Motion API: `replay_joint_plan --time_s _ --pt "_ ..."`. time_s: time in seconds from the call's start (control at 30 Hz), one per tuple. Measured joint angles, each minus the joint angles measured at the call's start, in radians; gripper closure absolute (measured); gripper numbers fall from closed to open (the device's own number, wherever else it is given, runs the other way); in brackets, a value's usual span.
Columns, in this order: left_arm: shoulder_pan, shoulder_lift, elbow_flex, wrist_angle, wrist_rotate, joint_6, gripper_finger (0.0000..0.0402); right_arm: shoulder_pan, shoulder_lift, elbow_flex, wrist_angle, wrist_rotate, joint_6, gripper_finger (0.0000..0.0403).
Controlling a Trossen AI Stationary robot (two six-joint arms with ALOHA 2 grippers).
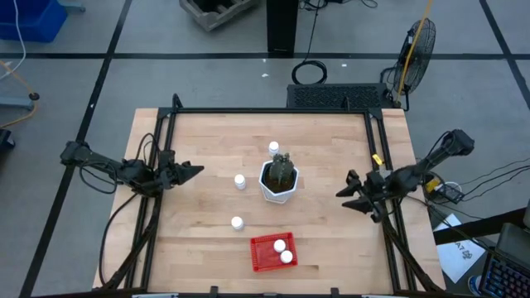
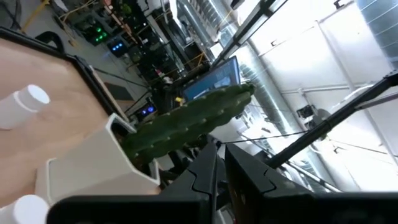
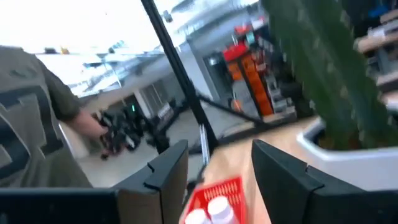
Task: Pick and place pill bottles into a basket
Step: Put the white medicine bottle into the red bin
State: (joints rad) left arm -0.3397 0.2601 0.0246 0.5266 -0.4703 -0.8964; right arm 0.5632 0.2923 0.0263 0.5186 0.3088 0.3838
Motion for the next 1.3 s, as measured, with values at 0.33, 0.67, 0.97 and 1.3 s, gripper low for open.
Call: replay_joint_plan --time_s 0.33,0.67,0.97,1.3 --pt "0.004 0.226 0.199 -0.147 0.024 0.086 0.0359 0.0 -0.12 -0.007 -0.241 0.001 -0.083 0.023" --pt "0.087 0.482 0.681 -0.755 0.114 0.304 0.0246 0.0 -0.12 -0.009 -0.277 0.001 -0.083 0.0233" --pt "0.1 0.726 1.055 -1.078 0.39 0.479 0.017 0.0 -0.12 -0.01 -0.277 0.002 -0.083 0.0233" --pt "0.087 0.933 1.206 -1.385 0.443 0.561 0.011 0.0 -0.12 -0.011 -0.277 0.002 -0.083 0.023"
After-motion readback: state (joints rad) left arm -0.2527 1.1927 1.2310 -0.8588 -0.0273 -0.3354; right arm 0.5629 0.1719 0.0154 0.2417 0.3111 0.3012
